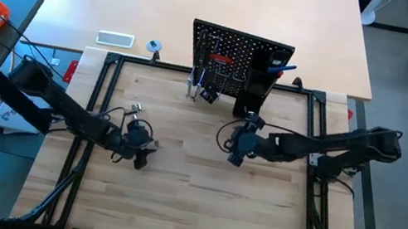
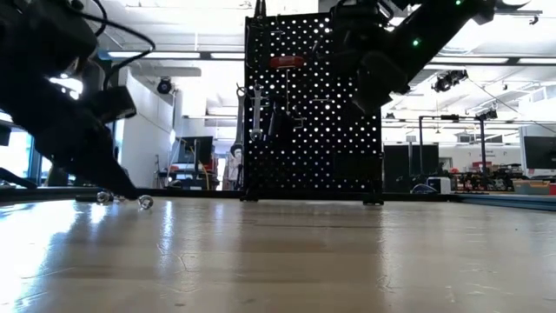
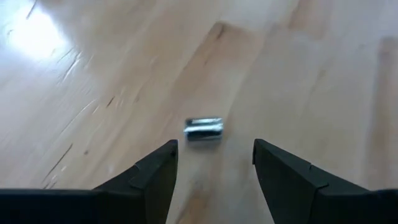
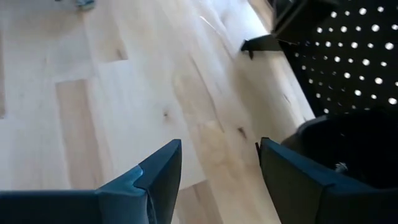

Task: Hang tools onto peg board
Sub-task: Put the socket into the bottom black bin on the peg board

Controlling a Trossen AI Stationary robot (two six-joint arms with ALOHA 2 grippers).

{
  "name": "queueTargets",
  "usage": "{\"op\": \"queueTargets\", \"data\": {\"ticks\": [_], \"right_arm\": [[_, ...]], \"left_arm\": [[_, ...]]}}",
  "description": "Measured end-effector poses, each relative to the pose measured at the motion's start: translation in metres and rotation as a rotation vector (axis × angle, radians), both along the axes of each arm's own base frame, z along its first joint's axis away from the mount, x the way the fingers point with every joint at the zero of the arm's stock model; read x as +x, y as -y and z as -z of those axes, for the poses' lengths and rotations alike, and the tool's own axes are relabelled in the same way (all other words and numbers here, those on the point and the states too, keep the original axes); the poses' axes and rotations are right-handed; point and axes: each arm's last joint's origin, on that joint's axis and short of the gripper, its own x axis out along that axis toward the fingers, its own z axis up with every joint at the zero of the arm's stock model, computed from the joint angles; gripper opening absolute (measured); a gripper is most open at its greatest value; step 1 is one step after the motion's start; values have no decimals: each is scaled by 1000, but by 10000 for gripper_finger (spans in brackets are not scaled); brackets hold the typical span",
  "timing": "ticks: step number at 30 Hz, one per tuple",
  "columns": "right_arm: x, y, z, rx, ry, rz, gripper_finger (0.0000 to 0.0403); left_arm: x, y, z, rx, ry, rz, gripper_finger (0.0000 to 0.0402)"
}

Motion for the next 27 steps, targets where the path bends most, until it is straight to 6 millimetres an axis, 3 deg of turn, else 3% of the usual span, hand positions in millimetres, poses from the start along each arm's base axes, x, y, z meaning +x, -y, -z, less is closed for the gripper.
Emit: {"op": "queueTargets", "data": {"ticks": [17,27], "right_arm": [[-1,-16,-1,-18,22,-13,209],[-3,-28,-1,-15,29,-45,209]], "left_arm": [[26,3,15,90,-72,-73,195],[24,2,19,58,-121,-43,96]]}}
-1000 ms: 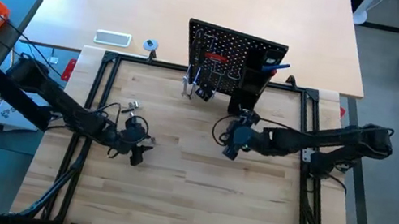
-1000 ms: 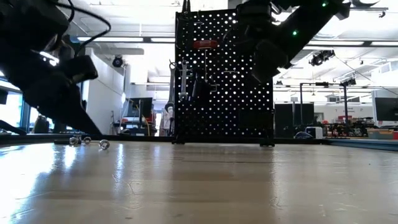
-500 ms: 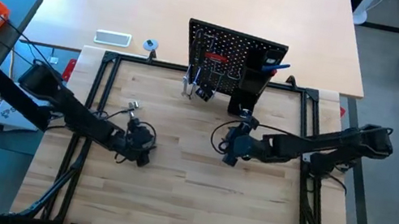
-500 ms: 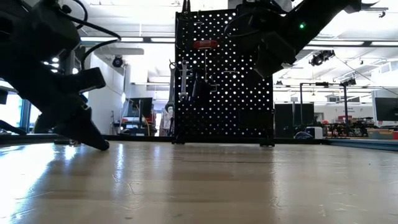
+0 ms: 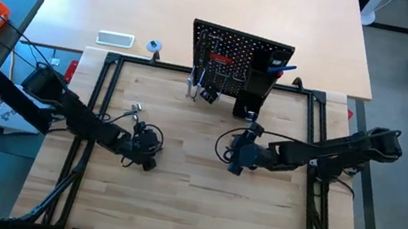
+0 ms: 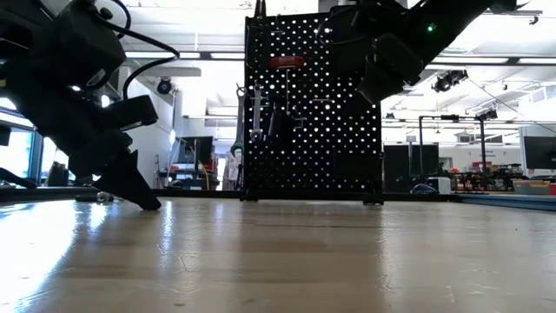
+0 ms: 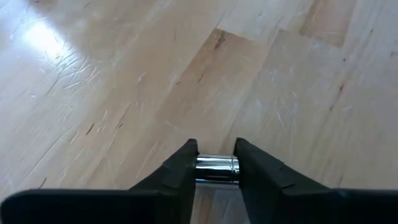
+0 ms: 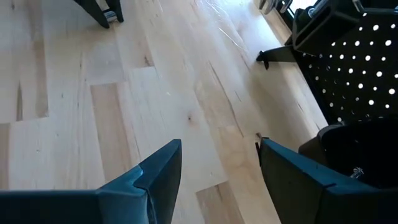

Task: Hang tools onto peg board
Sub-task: Put the socket into the bottom black bin on the peg board

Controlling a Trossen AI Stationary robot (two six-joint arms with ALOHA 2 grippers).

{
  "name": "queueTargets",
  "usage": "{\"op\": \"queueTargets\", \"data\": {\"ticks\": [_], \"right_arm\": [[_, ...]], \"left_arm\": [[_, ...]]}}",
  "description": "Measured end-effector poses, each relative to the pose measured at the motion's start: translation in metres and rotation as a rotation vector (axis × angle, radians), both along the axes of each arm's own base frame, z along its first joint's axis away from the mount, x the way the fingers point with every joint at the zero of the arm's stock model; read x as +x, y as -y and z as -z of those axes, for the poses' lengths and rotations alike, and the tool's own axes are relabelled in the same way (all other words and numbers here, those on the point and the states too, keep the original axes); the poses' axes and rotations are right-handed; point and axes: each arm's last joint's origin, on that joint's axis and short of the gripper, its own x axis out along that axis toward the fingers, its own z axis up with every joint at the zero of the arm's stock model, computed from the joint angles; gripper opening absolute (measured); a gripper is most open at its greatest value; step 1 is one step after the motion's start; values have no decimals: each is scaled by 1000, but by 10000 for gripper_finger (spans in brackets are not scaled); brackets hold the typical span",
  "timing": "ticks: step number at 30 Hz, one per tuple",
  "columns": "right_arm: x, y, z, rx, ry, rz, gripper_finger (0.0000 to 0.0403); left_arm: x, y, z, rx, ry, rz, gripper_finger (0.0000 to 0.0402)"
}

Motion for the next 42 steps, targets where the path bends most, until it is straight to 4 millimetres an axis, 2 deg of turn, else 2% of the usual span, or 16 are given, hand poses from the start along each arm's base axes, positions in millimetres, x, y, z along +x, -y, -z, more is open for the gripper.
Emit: {"op": "queueTargets", "data": {"ticks": [3,10,16,22,26,32,37,42], "right_arm": [[0,-2,0,-3,3,-1,209],[-3,-18,0,-29,-9,-91,209],[-4,-42,-6,-89,37,-210,209],[-2,-63,-14,-184,126,-304,209],[6,-71,-13,-233,179,-358,209],[26,-80,-3,-319,254,-415,209],[41,-84,1,-424,342,-444,209],[52,-80,-2,-487,373,-446,209]], "left_arm": [[0,0,0,6,-3,19,75],[6,6,-13,-11,87,147,75],[17,5,-41,-57,304,219,75],[30,-2,-69,-174,562,307,75],[37,-9,-83,-253,713,351,75],[40,-17,-94,-325,837,362,75],[46,-21,-103,-362,907,377,75],[53,-19,-110,-389,921,417,75]]}}
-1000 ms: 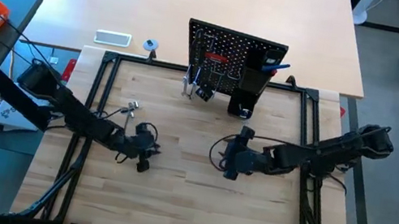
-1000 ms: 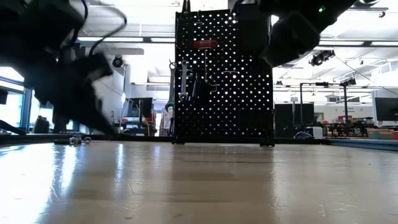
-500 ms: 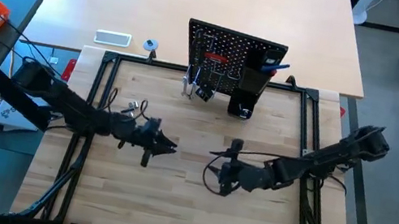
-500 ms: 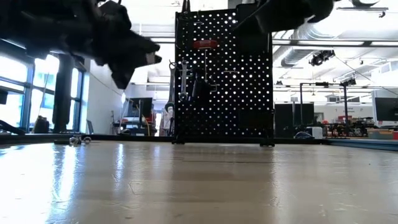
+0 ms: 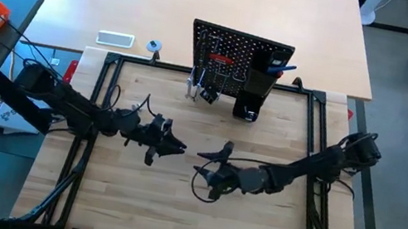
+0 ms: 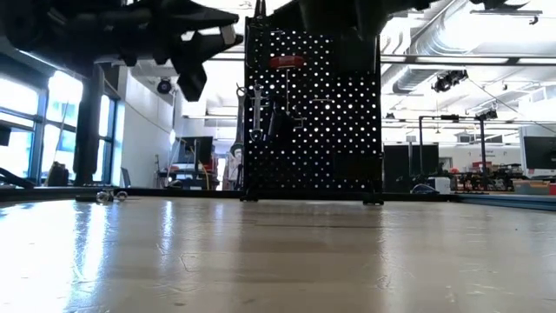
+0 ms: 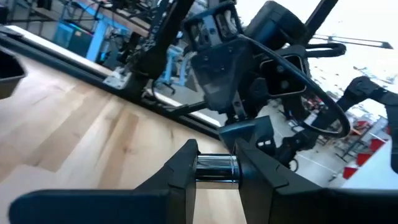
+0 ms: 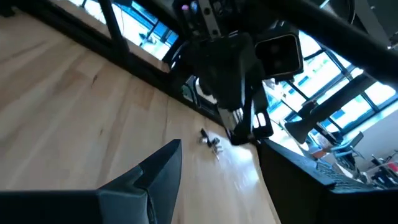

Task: Hang tools onto peg board
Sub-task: Put the socket into the bottom black bin on the peg board

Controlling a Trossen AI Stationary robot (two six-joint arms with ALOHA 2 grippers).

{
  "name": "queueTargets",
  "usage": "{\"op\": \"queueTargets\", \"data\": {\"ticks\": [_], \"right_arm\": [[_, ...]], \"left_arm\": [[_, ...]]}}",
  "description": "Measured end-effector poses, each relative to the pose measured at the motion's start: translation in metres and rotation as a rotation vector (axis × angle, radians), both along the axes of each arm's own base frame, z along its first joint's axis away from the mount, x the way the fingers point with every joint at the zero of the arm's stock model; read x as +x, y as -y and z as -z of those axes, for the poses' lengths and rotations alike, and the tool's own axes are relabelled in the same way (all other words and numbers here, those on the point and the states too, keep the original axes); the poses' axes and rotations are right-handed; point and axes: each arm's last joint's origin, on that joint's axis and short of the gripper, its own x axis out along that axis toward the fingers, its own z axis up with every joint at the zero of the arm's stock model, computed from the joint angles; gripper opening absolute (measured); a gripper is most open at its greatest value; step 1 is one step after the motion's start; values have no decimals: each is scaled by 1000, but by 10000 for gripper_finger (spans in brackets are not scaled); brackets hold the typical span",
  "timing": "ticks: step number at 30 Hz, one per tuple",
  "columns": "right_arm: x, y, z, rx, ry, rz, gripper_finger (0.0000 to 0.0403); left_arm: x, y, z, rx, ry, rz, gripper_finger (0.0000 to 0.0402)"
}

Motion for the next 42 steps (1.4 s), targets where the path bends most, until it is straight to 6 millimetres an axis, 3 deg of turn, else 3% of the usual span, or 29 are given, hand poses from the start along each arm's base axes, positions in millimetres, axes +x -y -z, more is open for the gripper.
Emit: {"op": "queueTargets", "data": {"ticks": [11,25,42], "right_arm": [[19,11,-11,42,30,-89,209],[21,13,-9,50,24,-134,208],[28,33,-13,100,65,-175,208]], "left_arm": [[13,4,-4,11,12,70,75],[15,-1,-10,7,64,82,76],[15,0,-10,0,61,85,76]]}}
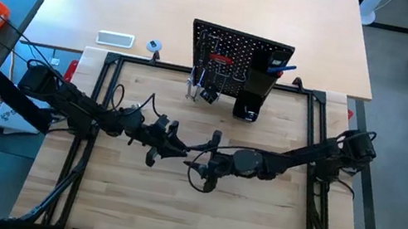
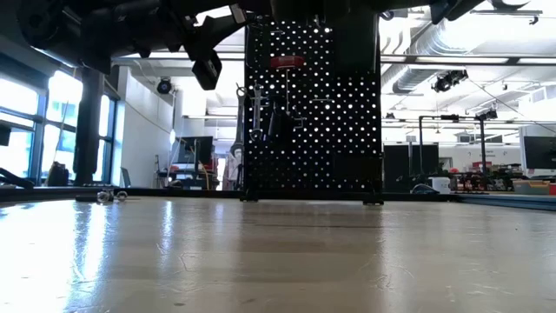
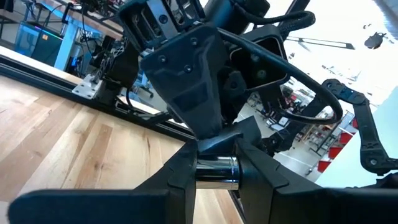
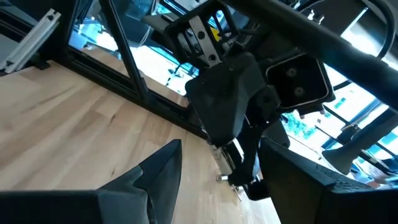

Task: Hang tools onto peg board
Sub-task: Put the socket into the bottom black bin on the peg board

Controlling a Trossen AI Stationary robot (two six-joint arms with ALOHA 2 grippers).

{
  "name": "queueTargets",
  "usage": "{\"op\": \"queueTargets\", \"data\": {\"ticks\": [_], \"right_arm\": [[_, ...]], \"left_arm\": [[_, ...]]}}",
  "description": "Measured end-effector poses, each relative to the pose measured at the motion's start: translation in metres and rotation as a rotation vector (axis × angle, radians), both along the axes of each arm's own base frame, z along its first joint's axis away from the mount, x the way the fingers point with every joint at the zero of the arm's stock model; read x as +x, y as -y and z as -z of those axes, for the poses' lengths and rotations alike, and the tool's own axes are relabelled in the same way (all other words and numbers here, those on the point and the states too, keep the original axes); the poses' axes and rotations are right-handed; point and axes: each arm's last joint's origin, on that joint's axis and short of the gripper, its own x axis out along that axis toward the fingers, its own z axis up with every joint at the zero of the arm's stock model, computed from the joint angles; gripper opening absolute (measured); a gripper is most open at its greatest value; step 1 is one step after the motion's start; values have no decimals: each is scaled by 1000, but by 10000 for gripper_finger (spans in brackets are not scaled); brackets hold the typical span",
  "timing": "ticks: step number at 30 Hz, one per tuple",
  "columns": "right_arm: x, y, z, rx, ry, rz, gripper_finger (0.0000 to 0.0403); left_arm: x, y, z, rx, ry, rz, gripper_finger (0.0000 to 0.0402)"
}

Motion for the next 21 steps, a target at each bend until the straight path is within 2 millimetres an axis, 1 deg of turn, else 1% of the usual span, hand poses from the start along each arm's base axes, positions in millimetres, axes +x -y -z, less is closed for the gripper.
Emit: {"op": "queueTargets", "data": {"ticks": [6,9,14,17,21], "right_arm": [[1,5,0,-1,-2,6,208],[5,9,6,5,-9,-8,208],[17,8,11,-21,-13,11,204],[24,6,12,-54,-15,39,184],[26,5,11,-86,-41,59,146]], "left_arm": [[0,0,0,0,0,0,76],[0,0,0,-11,-3,0,76],[0,0,1,-18,-12,5,76],[0,0,1,-25,-15,7,76],[0,0,1,-37,-18,8,76]]}}
